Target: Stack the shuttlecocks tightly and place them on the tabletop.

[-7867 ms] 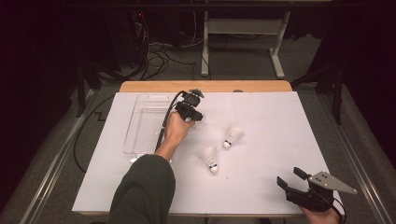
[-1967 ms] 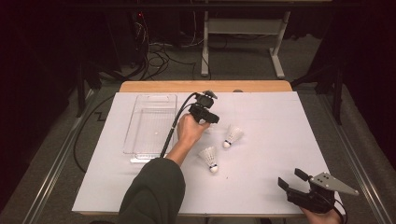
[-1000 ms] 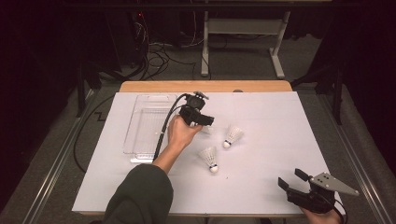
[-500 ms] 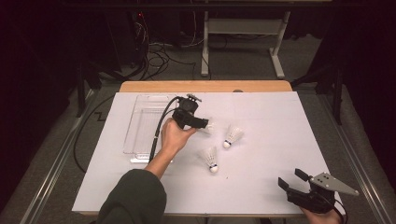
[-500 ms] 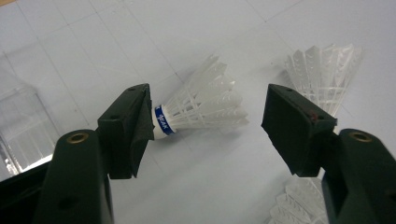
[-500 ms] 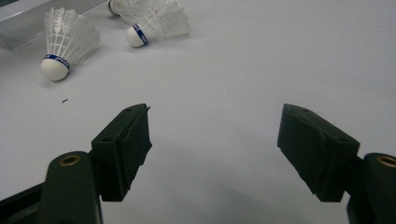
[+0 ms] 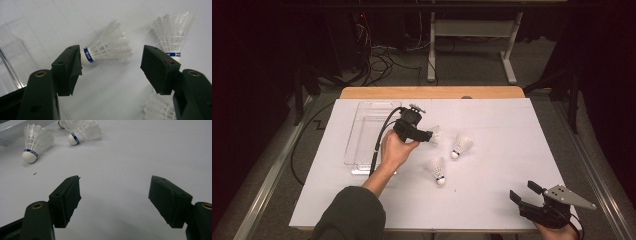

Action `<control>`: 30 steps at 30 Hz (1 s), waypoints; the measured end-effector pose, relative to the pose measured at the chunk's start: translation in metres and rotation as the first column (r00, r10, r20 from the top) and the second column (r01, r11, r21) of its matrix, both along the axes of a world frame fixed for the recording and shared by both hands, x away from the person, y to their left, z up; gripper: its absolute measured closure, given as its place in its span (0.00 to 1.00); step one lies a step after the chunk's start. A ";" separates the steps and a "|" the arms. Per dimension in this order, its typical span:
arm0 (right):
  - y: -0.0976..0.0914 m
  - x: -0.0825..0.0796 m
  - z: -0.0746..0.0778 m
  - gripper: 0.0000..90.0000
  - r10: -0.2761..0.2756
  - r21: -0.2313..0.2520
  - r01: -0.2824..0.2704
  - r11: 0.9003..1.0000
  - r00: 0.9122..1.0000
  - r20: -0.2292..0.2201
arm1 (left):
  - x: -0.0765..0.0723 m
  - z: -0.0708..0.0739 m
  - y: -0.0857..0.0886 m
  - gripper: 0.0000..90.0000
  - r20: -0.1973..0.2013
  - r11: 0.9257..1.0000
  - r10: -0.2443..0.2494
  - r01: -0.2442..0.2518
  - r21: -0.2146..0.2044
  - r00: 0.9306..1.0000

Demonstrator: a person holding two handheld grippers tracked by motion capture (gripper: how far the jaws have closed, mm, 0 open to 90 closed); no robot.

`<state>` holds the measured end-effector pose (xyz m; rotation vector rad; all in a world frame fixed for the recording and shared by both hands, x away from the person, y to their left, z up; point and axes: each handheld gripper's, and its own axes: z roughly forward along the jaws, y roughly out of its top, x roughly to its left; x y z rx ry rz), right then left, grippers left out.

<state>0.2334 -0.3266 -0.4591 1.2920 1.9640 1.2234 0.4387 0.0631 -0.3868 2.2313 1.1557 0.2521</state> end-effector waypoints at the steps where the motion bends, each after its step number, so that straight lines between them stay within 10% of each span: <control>1: 0.000 0.000 0.000 0.29 0.000 0.000 0.000 1.000 1.000 0.000 | -0.001 0.000 0.000 0.37 -0.001 1.000 -0.001 0.001 -0.001 1.000; 30: 0.000 0.000 0.000 0.29 0.002 -0.001 -0.002 1.000 1.000 0.001 | -0.015 -0.007 0.009 0.38 -0.044 1.000 0.003 -0.004 -0.019 0.999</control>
